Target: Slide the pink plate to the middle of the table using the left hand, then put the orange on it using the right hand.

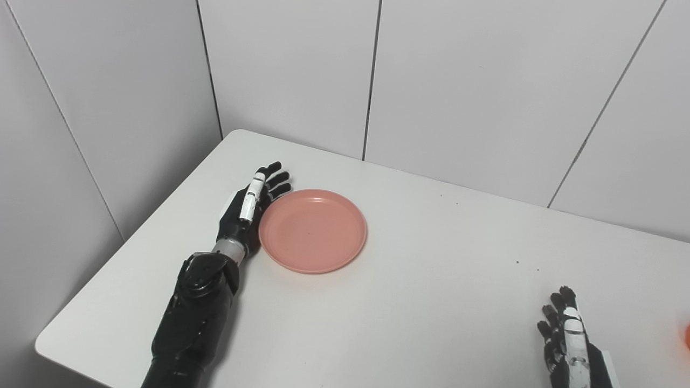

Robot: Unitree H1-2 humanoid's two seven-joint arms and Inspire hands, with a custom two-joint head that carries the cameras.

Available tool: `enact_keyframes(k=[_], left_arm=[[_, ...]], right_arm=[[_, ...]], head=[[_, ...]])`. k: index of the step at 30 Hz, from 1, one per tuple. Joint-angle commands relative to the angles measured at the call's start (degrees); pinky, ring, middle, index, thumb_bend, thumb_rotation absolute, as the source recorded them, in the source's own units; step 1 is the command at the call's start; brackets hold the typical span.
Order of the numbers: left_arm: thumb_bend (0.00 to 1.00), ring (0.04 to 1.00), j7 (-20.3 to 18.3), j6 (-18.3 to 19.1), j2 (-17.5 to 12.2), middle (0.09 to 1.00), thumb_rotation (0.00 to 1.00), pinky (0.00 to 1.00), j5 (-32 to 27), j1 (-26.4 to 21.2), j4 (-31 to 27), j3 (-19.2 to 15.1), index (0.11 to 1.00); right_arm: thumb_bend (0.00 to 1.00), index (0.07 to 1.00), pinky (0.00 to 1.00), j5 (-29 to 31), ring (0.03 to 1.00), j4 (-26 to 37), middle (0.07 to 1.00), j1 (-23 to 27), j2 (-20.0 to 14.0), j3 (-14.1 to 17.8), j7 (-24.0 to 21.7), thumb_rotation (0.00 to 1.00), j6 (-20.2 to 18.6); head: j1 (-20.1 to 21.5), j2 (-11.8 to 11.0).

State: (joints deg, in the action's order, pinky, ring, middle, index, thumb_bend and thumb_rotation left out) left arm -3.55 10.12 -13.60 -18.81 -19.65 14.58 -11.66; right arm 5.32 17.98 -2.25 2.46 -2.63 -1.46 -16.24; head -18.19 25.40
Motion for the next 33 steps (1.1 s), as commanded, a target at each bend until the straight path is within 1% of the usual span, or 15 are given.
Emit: enact_keyframes(k=[1, 5, 7, 11, 15, 18, 20, 24, 28, 32, 33], left_arm=[[0.34, 0.882, -0.7, 4.3, 1.6, 0.885, 1.00, 0.87, 0.1, 0.5, 0.6, 1.4, 0.876], [0.34, 0.870, 0.0, 5.3, 2.7, 0.874, 1.00, 0.86, 0.7, 0.2, 0.2, 2.5, 0.865], [0.34, 0.877, -0.2, 5.2, 3.2, 0.878, 1.00, 0.87, 0.7, 0.0, 0.2, 2.9, 0.873], [0.34, 0.871, -0.4, 4.4, 4.4, 0.875, 1.00, 0.87, 0.8, 0.0, 0.3, 3.5, 0.866], [0.35, 0.863, 0.4, 5.0, 5.6, 0.868, 1.00, 0.86, 1.2, 0.2, -0.6, 4.0, 0.859], [0.34, 0.867, 0.5, 6.1, 6.4, 0.872, 1.00, 0.86, 1.3, 0.6, -2.6, 4.7, 0.861], [0.34, 0.872, -0.2, 6.0, 6.7, 0.876, 1.00, 0.87, 1.3, 0.9, -3.4, 5.3, 0.863], [0.33, 0.875, -0.1, 7.1, 7.7, 0.881, 1.00, 0.87, 1.0, 1.4, -5.1, 6.0, 0.864], [0.34, 0.868, 0.4, 8.7, 8.4, 0.873, 1.00, 0.85, 1.8, 1.7, -6.6, 6.9, 0.857], [0.34, 0.864, 0.5, 8.9, 9.5, 0.870, 1.00, 0.85, 2.9, 1.9, -7.3, 8.0, 0.855], [0.34, 0.865, 0.3, 9.0, 9.8, 0.870, 1.00, 0.85, 2.9, 1.8, -7.3, 8.2, 0.855]], right_arm=[[0.15, 1.000, 1.00, 0.5, 1.000, 0.8, 1.000, 1.2, 0.4, -0.2, -0.5, 1.00, 2.1], [0.15, 1.000, 1.00, 0.5, 1.000, 1.0, 1.000, 1.1, 0.6, -0.1, -0.2, 1.00, 2.0], [0.16, 1.000, 1.00, 0.3, 1.000, 1.0, 1.000, 1.1, 0.7, -0.2, 0.0, 1.00, 1.6], [0.16, 1.000, 1.00, -0.1, 1.000, 0.6, 1.000, 1.1, 0.8, -0.5, -0.1, 1.00, 2.5], [0.16, 1.000, 1.00, -0.4, 1.000, 0.5, 1.000, 1.1, 0.9, -0.6, -0.1, 1.00, 2.8], [0.19, 1.000, 1.00, -0.4, 1.000, 0.3, 1.000, 1.0, 1.0, -0.6, -0.2, 1.00, 3.4], [0.20, 1.000, 1.00, -0.4, 1.000, 0.3, 1.000, 1.0, 1.2, -0.6, -0.1, 1.00, 3.1], [0.19, 1.000, 1.00, -0.5, 1.000, 0.3, 1.000, 1.0, 1.3, -0.8, -0.3, 1.00, 3.4], [0.22, 1.000, 1.00, -0.9, 1.000, 0.7, 1.000, 0.8, 1.7, -0.9, 0.1, 1.00, 3.5], [0.21, 1.000, 1.00, -1.6, 1.000, 1.0, 1.000, 0.8, 2.1, -1.1, 0.5, 1.00, 3.6], [0.20, 1.000, 1.00, -1.9, 1.000, 0.9, 1.000, 0.8, 2.4, -1.1, 0.8, 1.00, 3.9]], head=[[0.1, 0.2], [0.5, 0.6], [0.8, 0.7], [1.2, 1.0], [2.1, 1.6], [2.7, 2.0], [3.0, 2.4], [3.9, 3.0], [4.3, 3.5], [5.2, 4.1], [6.0, 4.5]])
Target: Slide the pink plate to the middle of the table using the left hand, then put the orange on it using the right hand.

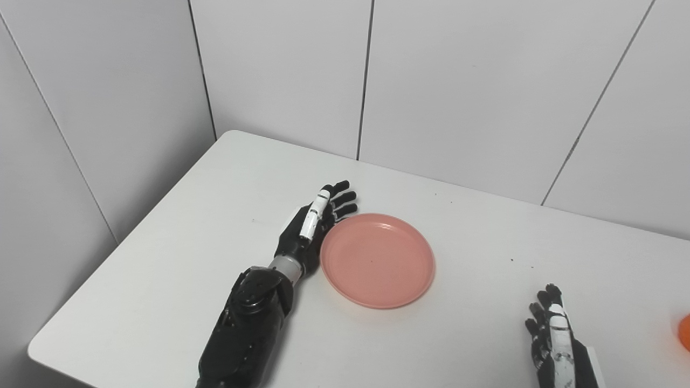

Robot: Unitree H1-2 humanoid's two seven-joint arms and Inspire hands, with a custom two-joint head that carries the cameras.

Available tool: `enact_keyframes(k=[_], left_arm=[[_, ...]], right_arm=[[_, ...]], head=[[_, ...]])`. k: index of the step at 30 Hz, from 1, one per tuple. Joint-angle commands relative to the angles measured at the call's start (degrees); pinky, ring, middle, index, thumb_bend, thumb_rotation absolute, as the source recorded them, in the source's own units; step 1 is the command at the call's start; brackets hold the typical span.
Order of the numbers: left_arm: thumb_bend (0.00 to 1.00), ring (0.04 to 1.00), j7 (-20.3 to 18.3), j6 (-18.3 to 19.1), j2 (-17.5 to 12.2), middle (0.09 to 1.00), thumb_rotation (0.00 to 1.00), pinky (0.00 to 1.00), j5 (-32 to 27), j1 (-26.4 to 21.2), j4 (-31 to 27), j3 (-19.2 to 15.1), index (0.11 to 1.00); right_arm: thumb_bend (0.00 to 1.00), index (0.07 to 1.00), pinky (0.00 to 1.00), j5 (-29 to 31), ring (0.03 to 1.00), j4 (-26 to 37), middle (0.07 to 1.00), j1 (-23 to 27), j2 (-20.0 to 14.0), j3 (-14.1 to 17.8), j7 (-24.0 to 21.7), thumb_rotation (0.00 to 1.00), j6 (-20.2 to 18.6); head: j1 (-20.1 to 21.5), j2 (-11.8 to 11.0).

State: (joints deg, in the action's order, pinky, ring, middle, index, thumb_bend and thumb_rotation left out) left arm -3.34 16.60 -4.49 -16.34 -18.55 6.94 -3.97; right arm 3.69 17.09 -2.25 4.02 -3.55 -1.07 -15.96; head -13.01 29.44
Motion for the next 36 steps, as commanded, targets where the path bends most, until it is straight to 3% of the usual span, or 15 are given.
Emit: enact_keyframes(k=[1, 17, 27, 36], left_arm=[[0.34, 0.868, -0.1, 2.5, 0.9, 0.872, 1.00, 0.86, 0.5, 0.8, 0.3, 0.7, 0.857], [0.35, 0.888, 0.7, 4.7, 5.0, 0.892, 1.00, 0.86, 3.5, 2.7, -5.0, 4.5, 0.878], [0.37, 0.898, -0.3, 4.2, 7.5, 0.910, 1.00, 0.87, 5.5, 3.9, -6.0, 8.3, 0.905], [0.38, 0.925, -0.1, 5.2, 8.9, 0.932, 1.00, 0.91, 6.1, 4.7, -7.3, 9.4, 0.927]], right_arm=[[0.20, 1.000, 1.00, -0.8, 1.000, 2.0, 1.000, 0.8, 1.1, -0.1, 0.9, 1.00, 3.5], [0.21, 1.000, 1.00, -2.2, 0.997, 2.5, 1.000, 1.5, 2.9, -0.2, 2.8, 1.00, 3.7], [0.23, 1.000, 1.00, -3.7, 1.000, 3.1, 1.000, 2.8, 4.3, -0.5, 4.6, 1.00, 1.9], [0.24, 1.000, 1.00, -5.9, 0.994, 4.0, 1.000, 3.5, 6.0, -0.7, 5.6, 1.00, -0.4]], head=[[1.1, 0.6], [6.9, 4.5], [12.0, 7.4], [15.1, 9.0]])
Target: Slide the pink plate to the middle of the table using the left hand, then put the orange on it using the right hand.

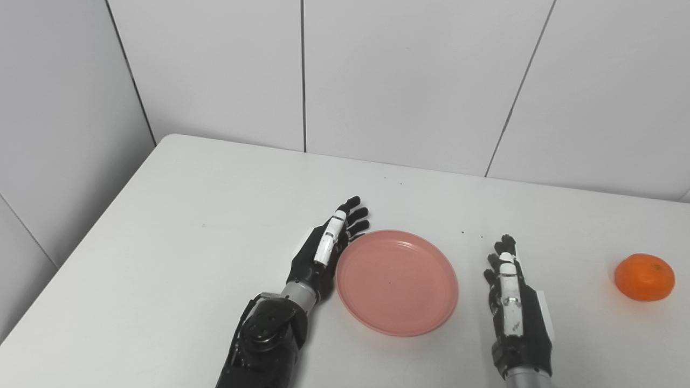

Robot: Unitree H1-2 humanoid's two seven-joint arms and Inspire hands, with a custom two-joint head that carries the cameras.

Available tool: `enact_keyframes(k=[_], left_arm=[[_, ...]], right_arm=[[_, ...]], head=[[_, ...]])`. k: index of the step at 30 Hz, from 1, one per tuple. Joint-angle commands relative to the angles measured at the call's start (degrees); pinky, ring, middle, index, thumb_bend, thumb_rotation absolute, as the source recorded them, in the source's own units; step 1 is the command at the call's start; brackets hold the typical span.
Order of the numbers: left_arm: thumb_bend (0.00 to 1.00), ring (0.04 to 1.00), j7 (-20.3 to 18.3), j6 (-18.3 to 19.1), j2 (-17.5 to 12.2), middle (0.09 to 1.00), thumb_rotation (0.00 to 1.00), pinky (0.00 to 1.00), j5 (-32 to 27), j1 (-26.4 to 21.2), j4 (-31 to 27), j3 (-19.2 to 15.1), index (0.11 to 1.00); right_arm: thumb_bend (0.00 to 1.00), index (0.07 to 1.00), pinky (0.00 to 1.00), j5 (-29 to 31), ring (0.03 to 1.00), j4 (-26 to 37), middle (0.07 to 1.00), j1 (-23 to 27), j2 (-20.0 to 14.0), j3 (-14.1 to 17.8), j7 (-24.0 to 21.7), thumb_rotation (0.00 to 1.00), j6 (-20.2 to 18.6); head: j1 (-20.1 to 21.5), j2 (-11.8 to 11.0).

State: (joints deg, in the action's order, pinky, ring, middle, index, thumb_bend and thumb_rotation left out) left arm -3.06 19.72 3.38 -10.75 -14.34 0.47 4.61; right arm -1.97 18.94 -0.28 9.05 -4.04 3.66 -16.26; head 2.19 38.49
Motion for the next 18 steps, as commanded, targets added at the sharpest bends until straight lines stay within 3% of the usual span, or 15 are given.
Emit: enact_keyframes(k=[1, 11, 16, 18], left_arm=[[0.38, 0.926, -0.3, 1.8, 1.1, 0.933, 1.00, 0.91, 0.5, 0.8, -1.0, 0.9, 0.928], [0.38, 0.954, -0.5, 0.2, 1.5, 0.957, 1.00, 0.95, 1.1, 2.9, -2.3, 1.2, 0.950], [0.38, 0.955, -1.2, -0.9, 1.0, 0.953, 1.00, 0.95, 1.0, 4.0, -2.2, 0.7, 0.947], [0.38, 0.953, -1.4, -1.5, 0.8, 0.951, 1.00, 0.95, 1.1, 4.3, -2.0, 0.5, 0.945]], right_arm=[[0.24, 1.000, 1.00, -0.5, 0.993, 1.9, 1.000, 1.7, 1.0, -0.1, 0.9, 1.00, 0.0], [0.24, 0.996, 1.00, -2.8, 0.972, 1.0, 0.989, 2.3, 0.3, -0.3, 1.3, 1.00, 0.9], [0.22, 0.984, 0.99, -5.3, 0.963, 2.5, 0.977, 2.9, 0.0, -0.3, 1.8, 1.00, -0.4], [0.23, 0.970, 0.94, -6.2, 0.950, 2.9, 0.964, 3.3, -0.1, 0.0, 2.1, 1.00, -0.6]], head=[[0.5, 0.2], [3.7, 0.5], [8.2, -0.3], [9.7, -0.6]])
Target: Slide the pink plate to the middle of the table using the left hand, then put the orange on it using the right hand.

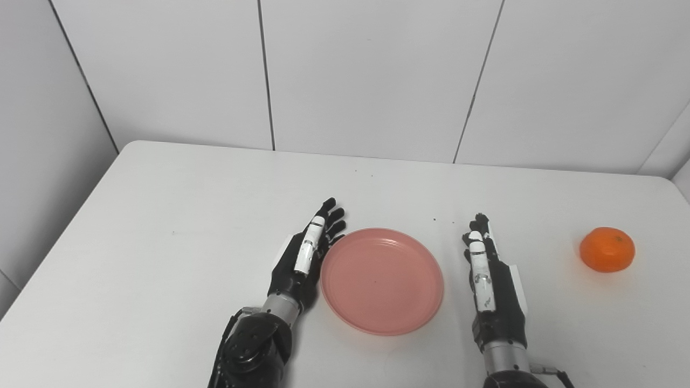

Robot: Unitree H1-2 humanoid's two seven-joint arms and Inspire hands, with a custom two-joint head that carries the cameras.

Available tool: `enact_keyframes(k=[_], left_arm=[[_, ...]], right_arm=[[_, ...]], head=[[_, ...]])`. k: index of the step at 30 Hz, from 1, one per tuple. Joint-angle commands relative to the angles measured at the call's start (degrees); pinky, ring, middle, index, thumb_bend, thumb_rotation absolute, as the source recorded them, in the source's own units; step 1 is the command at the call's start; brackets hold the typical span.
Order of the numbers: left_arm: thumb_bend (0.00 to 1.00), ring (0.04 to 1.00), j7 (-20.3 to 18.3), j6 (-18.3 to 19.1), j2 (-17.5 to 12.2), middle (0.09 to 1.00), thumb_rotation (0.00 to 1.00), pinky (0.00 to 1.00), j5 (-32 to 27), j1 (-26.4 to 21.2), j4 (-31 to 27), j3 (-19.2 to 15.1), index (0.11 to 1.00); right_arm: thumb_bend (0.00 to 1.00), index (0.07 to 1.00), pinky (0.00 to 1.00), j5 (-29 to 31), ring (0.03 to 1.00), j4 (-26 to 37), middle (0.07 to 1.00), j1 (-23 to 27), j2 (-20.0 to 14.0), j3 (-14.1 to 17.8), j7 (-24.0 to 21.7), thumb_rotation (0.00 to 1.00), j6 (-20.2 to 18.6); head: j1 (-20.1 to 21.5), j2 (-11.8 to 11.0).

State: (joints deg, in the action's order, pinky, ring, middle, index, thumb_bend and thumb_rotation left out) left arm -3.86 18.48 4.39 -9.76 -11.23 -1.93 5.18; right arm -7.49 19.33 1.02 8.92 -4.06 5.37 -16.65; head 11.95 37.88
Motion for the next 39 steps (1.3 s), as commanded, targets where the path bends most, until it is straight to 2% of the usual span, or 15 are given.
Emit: enact_keyframes(k=[1, 5, 9, 12, 13, 16, 18, 21, 24, 27, 28, 30, 35, 39], left_arm=[[0.38, 0.952, -0.8, -0.7, -0.4, 0.950, 1.00, 0.95, 0.0, 1.2, 0.6, -0.2, 0.944], [0.37, 0.948, -1.3, -1.5, -0.7, 0.953, 1.00, 0.95, -0.3, 1.6, 0.8, -1.0, 0.949], [0.38, 0.942, -1.8, -2.6, -0.5, 0.947, 1.00, 0.94, -0.8, 1.9, 1.4, -1.9, 0.941], [0.38, 0.939, -2.5, -3.8, -0.7, 0.946, 1.00, 0.94, -1.2, 2.2, 2.0, -2.3, 0.942], [0.38, 0.940, -2.7, -4.1, -0.8, 0.947, 1.00, 0.94, -1.3, 2.2, 2.1, -2.4, 0.940], [0.38, 0.939, -3.0, -4.7, -0.8, 0.946, 1.00, 0.94, -1.5, 2.4, 2.5, -2.8, 0.938], [0.38, 0.939, -3.7, -5.5, -1.1, 0.945, 1.00, 0.94, -1.7, 2.5, 2.9, -3.0, 0.936], [0.38, 0.948, -4.8, -7.0, -1.8, 0.954, 1.00, 0.96, -2.0, 2.6, 4.0, -3.4, 0.948], [0.38, 0.948, -5.0, -7.3, -2.0, 0.955, 1.00, 0.95, -2.4, 2.7, 4.4, -3.8, 0.947], [0.37, 0.948, -5.0, -7.4, -1.9, 0.955, 1.00, 0.95, -2.8, 2.7, 4.8, -4.1, 0.947], [0.37, 0.949, -5.0, -7.4, -1.9, 0.955, 1.00, 0.95, -2.9, 2.7, 5.0, -4.2, 0.946], [0.36, 0.949, -5.2, -7.7, -1.8, 0.954, 1.00, 0.96, -3.4, 2.7, 5.4, -4.5, 0.946], [0.35, 0.951, -6.0, -7.7, -2.4, 0.956, 1.00, 0.97, -4.2, 3.0, 5.8, -4.8, 0.948], [0.33, 0.968, -7.0, -7.7, -3.0, 0.971, 1.00, 0.99, -5.7, 2.8, 6.8, -5.5, 0.960]], right_arm=[[0.23, 0.967, 0.92, -2.0, 0.947, 3.0, 0.962, 2.4, -0.5, -0.1, 0.5, 1.00, -0.5], [0.30, 0.946, 0.95, -5.9, 0.926, 4.5, 0.943, 3.7, -2.7, -0.2, 0.2, 1.00, -0.7], [0.39, 0.943, 0.90, -10.0, 0.917, 5.9, 0.939, 4.7, -5.1, -0.6, -0.2, 1.00, -0.6], [0.43, 0.959, 0.91, -12.4, 0.930, 7.5, 0.954, 5.6, -6.8, 0.0, -0.4, 1.00, -1.5], [0.47, 0.943, 0.90, -13.4, 0.922, 8.0, 0.945, 5.7, -7.3, 0.1, -0.4, 1.00, -1.8], [0.51, 0.913, 0.87, -18.7, 0.908, 9.8, 0.924, 6.1, -9.1, 0.0, -0.6, 1.00, -3.6], [0.51, 0.881, 0.84, -22.7, 0.889, 10.6, 0.899, 6.6, -11.1, 0.1, -0.7, 1.00, -3.3], [0.54, 0.867, 0.82, -25.0, 0.874, 11.2, 0.883, 7.3, -12.9, 1.4, -0.8, 0.92, -3.1], [0.58, 0.869, 0.81, -26.9, 0.870, 11.7, 0.887, 7.5, -14.6, 2.7, -0.8, 0.89, -3.1], [0.59, 0.873, 0.81, -29.6, 0.871, 12.2, 0.889, 8.4, -17.2, 4.9, -0.3, 0.80, -2.9], [0.62, 0.877, 0.81, -30.0, 0.871, 12.2, 0.893, 8.7, -17.8, 5.6, -0.1, 0.73, -2.7], [0.66, 0.884, 0.80, -31.0, 0.871, 11.7, 0.895, 9.2, -19.0, 7.2, 0.3, 0.68, -2.4], [0.74, 0.909, 0.80, -33.4, 0.882, 10.9, 0.914, 10.5, -21.6, 11.0, -0.5, 0.56, -4.8], [0.81, 0.920, 0.81, -35.6, 0.900, 10.4, 0.936, 11.1, -22.5, 11.9, -1.4, 0.46, -6.6]], head=[[1.3, -0.5], [4.2, -1.3], [6.9, -2.3], [8.9, -3.4], [9.0, -3.5], [10.7, -4.2], [11.9, -4.8], [14.9, -6.2], [15.7, -6.6], [16.7, -7.7], [16.7, -7.7], [17.0, -8.1], [19.5, -10.0], [20.9, -11.0]])
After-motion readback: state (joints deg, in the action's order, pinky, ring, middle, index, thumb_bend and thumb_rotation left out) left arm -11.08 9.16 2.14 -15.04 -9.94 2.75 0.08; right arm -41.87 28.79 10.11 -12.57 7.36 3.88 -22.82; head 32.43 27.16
